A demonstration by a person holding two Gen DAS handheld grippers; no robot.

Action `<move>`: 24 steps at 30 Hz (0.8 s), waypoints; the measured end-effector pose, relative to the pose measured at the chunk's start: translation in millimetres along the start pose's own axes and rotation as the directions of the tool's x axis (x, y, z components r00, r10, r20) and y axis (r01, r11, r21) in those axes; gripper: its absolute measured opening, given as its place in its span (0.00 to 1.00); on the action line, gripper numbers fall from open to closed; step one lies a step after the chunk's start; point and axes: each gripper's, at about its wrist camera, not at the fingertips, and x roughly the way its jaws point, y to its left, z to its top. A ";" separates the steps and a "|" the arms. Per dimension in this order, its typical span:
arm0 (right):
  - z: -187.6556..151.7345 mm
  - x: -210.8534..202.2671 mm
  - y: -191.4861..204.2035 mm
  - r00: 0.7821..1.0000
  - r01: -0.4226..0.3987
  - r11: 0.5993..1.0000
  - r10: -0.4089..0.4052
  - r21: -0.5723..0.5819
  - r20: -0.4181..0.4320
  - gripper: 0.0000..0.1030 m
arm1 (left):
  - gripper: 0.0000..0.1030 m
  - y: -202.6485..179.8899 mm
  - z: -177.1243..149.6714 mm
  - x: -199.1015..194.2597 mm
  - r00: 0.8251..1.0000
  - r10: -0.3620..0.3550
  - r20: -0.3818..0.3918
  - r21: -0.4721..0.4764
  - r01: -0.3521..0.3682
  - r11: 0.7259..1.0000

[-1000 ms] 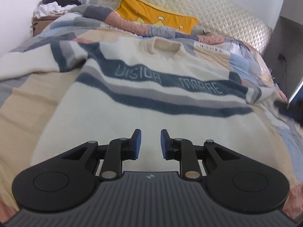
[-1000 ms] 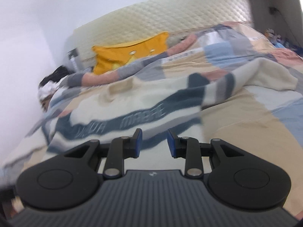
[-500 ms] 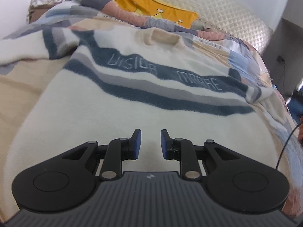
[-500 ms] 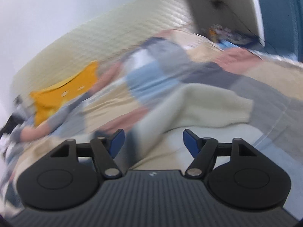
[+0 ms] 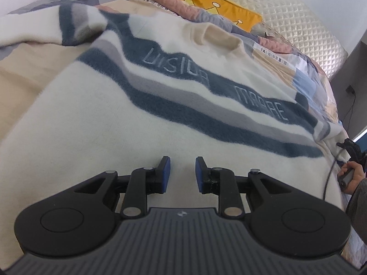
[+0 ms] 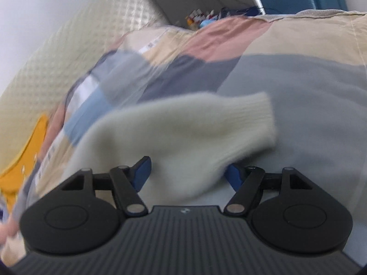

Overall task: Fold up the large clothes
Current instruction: 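Close the right gripper on the cream sweater sleeve cuff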

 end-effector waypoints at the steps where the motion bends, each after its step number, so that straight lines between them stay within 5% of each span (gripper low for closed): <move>1: 4.4 3.6 -2.3 1.000 0.006 1.000 -0.007 0.021 0.019 0.61 | 0.27 0.2 1.0 0.9 1.000 0.001 0.001 -0.005 -0.001 1.000; 3: 12.7 8.0 -3.1 0.998 0.048 0.998 -0.050 0.042 0.037 0.17 | 0.27 0.4 3.4 3.4 1.000 0.003 0.000 -0.012 -0.003 1.000; 7: 38.2 -0.5 -4.8 0.992 0.083 0.995 -0.087 0.055 0.089 0.12 | 0.27 -1.4 5.5 1.9 1.000 0.010 -0.009 -0.012 -0.010 1.000; 16: 106.4 -99.4 -4.5 0.975 0.111 0.990 -0.091 -0.087 0.201 0.10 | 0.27 7.6 2.0 -18.1 0.997 -0.063 -0.033 -0.104 0.059 0.993; 24: 74.3 -122.4 -54.1 0.978 0.186 0.982 -0.183 -0.021 0.103 0.10 | 0.27 7.7 0.1 -28.2 0.997 -0.065 -0.032 -0.079 0.063 0.995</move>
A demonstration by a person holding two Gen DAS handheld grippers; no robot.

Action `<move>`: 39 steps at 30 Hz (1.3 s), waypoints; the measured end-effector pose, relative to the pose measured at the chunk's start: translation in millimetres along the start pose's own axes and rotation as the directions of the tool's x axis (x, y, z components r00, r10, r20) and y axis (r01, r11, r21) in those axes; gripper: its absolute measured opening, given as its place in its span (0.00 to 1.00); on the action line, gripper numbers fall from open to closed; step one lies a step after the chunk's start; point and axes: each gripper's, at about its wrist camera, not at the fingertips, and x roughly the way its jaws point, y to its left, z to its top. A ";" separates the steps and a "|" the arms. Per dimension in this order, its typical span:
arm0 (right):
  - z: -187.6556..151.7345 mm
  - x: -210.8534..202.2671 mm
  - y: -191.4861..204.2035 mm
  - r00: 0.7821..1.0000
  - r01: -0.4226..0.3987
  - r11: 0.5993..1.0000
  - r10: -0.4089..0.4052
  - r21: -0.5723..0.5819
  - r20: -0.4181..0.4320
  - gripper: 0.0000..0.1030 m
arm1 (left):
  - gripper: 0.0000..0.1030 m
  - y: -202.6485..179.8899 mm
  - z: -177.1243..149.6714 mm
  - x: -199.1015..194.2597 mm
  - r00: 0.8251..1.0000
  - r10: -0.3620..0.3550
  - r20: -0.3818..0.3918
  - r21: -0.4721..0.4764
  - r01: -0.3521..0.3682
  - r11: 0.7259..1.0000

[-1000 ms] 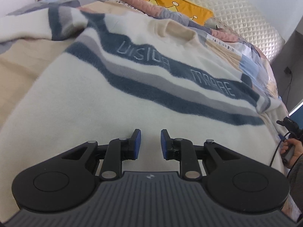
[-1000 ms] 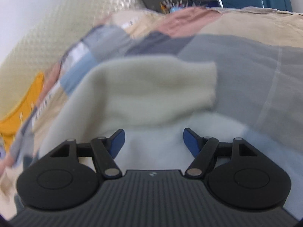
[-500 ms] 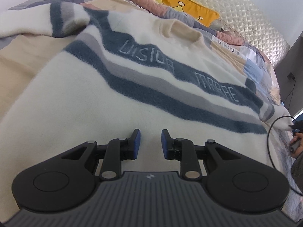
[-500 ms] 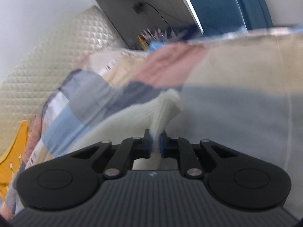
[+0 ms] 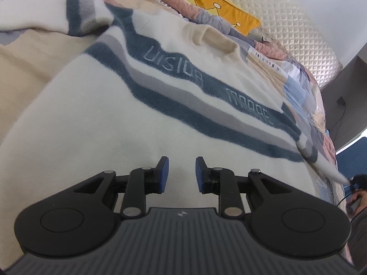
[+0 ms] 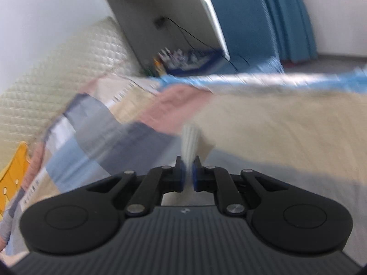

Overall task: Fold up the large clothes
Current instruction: 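Close the right gripper on the cream sweater sleeve cuff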

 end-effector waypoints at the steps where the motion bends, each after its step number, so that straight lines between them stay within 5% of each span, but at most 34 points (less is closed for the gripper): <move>1: -8.6 5.3 -7.6 1.000 0.013 1.000 -0.012 0.016 -0.016 0.10 | 0.27 0.8 -0.5 0.2 1.000 0.005 -0.001 0.000 -0.005 1.000; 8: -51.8 19.0 -49.2 0.995 0.009 0.994 0.002 0.111 -0.104 0.15 | 0.27 -0.7 0.3 6.5 0.999 0.033 0.001 0.012 -0.033 0.999; 10: -53.2 15.5 -55.9 0.994 -0.010 0.984 0.029 0.180 -0.103 0.21 | 0.27 -1.4 0.9 7.1 0.999 0.033 0.002 0.013 -0.034 0.999; 13: -51.2 11.1 -62.4 0.988 -0.067 0.945 0.107 0.320 -0.108 0.49 | 0.27 -1.6 0.8 6.1 0.999 0.046 0.019 0.020 -0.046 0.999; 16: -53.8 6.5 -57.6 0.984 -0.102 0.928 0.146 0.358 -0.099 0.51 | 0.27 -0.6 0.5 4.4 0.998 0.054 0.029 0.025 -0.054 0.998; 25: -67.4 22.8 -44.6 0.974 -0.144 0.899 0.203 0.413 -0.104 0.50 | 0.27 4.4 -1.4 1.4 0.998 0.053 0.037 0.025 -0.054 0.998; 29: -71.1 39.9 -47.3 0.986 -0.107 0.912 0.149 0.396 -0.079 0.21 | 0.27 6.1 -2.9 6.9 0.998 0.064 0.026 0.032 -0.065 0.997; 32: -70.3 52.0 -52.8 0.987 -0.121 0.905 0.155 0.407 -0.052 0.11 | 0.27 2.9 -3.6 11.3 0.996 0.079 0.032 0.054 -0.081 0.995; 39: -51.5 69.9 -45.5 0.993 -0.102 0.946 0.114 0.308 -0.020 0.10 | 0.27 -13.3 -9.3 21.4 0.988 0.139 0.066 0.157 -0.148 0.977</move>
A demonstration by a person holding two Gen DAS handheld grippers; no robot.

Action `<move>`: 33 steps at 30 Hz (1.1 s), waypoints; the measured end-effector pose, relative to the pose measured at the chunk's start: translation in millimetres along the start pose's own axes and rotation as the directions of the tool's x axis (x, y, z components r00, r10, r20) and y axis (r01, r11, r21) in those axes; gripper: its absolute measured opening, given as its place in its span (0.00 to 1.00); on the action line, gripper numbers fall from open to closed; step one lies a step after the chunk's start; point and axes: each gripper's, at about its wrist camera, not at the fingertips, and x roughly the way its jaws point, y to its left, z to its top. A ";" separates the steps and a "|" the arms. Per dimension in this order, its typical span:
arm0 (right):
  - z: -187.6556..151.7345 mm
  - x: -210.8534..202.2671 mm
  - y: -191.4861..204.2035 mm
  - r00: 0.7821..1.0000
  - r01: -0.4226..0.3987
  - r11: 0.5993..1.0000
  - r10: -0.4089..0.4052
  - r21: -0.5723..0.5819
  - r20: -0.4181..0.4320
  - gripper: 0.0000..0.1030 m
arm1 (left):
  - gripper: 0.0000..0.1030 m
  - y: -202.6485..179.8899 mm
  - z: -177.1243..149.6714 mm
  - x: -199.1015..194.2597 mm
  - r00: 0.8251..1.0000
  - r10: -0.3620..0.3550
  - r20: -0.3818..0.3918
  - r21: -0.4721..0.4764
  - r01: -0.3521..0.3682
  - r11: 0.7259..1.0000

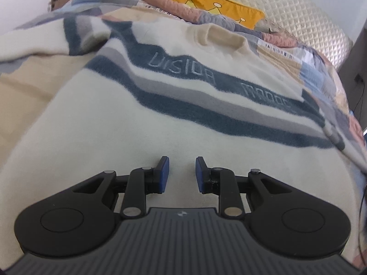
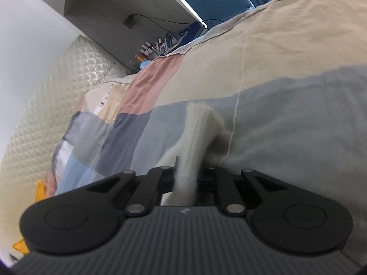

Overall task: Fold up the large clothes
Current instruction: 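Close the right gripper on the cream sweater sleeve cuff, then lift the sleeve with the right gripper, lay it across the body, release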

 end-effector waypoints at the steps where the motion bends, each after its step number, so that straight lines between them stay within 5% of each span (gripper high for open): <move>1: 0.1 1.8 2.2 1.000 0.008 1.000 -0.008 -0.018 -0.005 0.10 | 0.27 -0.9 0.8 0.6 1.000 0.003 0.001 0.008 -0.003 1.000; 10: 27.7 -30.8 70.9 0.998 -0.064 0.986 0.066 -0.156 0.009 0.10 | 0.30 -8.3 1.3 -5.0 0.999 -0.037 -0.008 0.025 0.037 0.999; 12: 35.8 -50.5 105.3 0.992 -0.124 0.965 0.129 -0.231 0.005 0.10 | 0.30 -4.1 5.0 -14.5 0.995 -0.097 0.003 -0.023 0.097 0.995; 19: 39.2 -135.1 225.8 0.946 -0.305 0.867 0.323 -0.394 -0.020 0.10 | 0.30 -3.8 12.2 -48.8 0.989 -0.123 0.083 0.015 0.122 0.992; 27: -46.0 -237.0 351.6 0.849 -0.495 0.636 0.498 -0.592 -0.176 0.10 | 0.30 -0.6 14.1 -100.8 0.960 -0.230 0.156 0.038 0.227 0.973; 33: -150.7 -304.1 400.7 0.766 -0.597 0.392 0.539 -0.700 -0.351 0.10 | 0.31 20.7 23.5 -137.8 0.934 -0.248 0.256 0.044 0.245 0.969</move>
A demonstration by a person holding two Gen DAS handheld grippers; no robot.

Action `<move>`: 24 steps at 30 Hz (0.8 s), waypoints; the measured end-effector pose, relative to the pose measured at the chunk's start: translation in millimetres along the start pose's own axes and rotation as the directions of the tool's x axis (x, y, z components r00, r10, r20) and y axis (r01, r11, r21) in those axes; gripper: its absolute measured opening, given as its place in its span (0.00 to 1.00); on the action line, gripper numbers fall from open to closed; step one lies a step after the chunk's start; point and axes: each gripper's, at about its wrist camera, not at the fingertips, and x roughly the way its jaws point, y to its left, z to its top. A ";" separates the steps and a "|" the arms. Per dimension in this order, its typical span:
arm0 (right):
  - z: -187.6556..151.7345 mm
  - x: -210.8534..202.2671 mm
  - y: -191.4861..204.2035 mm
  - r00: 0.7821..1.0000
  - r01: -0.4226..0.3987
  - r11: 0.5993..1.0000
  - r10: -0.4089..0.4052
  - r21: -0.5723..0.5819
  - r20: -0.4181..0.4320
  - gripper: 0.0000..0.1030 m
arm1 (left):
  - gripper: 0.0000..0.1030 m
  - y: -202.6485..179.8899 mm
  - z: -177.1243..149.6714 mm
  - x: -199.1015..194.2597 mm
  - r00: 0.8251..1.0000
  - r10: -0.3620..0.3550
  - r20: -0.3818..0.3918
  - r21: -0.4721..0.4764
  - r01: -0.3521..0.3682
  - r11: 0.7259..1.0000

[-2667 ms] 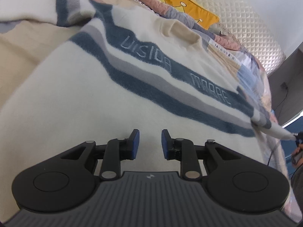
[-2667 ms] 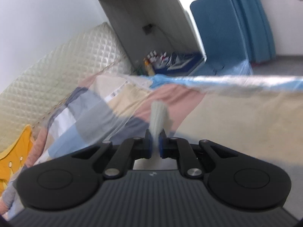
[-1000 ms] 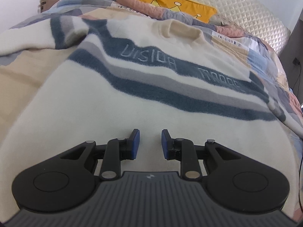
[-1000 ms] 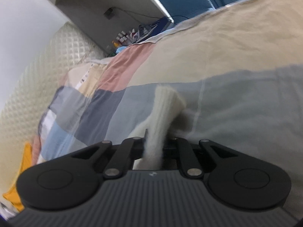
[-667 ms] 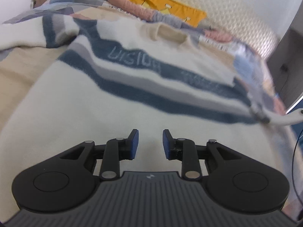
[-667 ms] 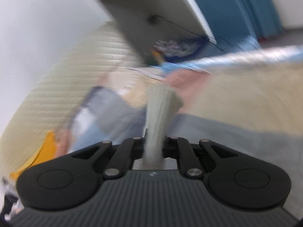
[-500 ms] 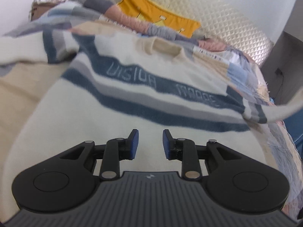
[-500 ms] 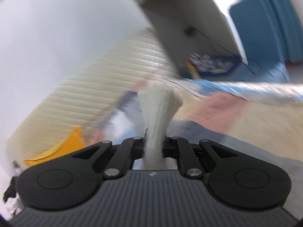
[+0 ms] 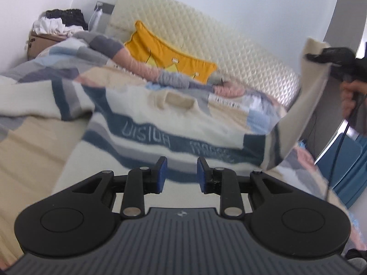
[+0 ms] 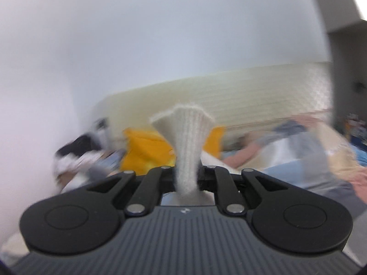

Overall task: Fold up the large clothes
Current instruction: 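Lift the sleeve with the right gripper, lay it across the body, release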

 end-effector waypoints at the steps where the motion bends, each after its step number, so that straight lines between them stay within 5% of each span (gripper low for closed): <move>1: -6.3 0.3 20.8 0.999 -0.030 0.999 0.030 -0.028 -0.012 0.10 | 0.31 5.0 2.9 -6.0 1.000 -0.002 0.012 -0.008 0.002 1.000; 8: -86.2 10.8 125.7 0.969 -0.209 0.976 0.198 -0.064 -0.149 0.11 | 0.31 60.0 19.1 -31.8 0.996 0.066 0.063 -0.145 -0.056 0.988; 12: -158.0 27.0 170.9 0.923 -0.295 0.953 0.265 -0.069 -0.280 0.11 | 0.31 92.9 29.3 -36.0 0.992 0.107 0.074 -0.208 -0.090 0.974; 15: -214.5 31.2 201.3 0.887 -0.316 0.946 0.268 -0.071 -0.375 0.11 | 0.37 112.0 25.7 -25.2 0.991 0.131 0.038 -0.238 -0.118 0.964; 19: -287.9 28.1 215.5 0.825 -0.319 0.945 0.236 -0.077 -0.513 0.13 | 0.37 131.4 11.1 -4.1 0.996 0.078 -0.041 -0.349 -0.088 0.933; 24: -311.1 26.2 210.4 0.819 -0.316 0.946 0.232 -0.075 -0.524 0.13 | 0.37 126.0 7.0 4.2 0.996 0.060 -0.064 -0.309 -0.077 0.948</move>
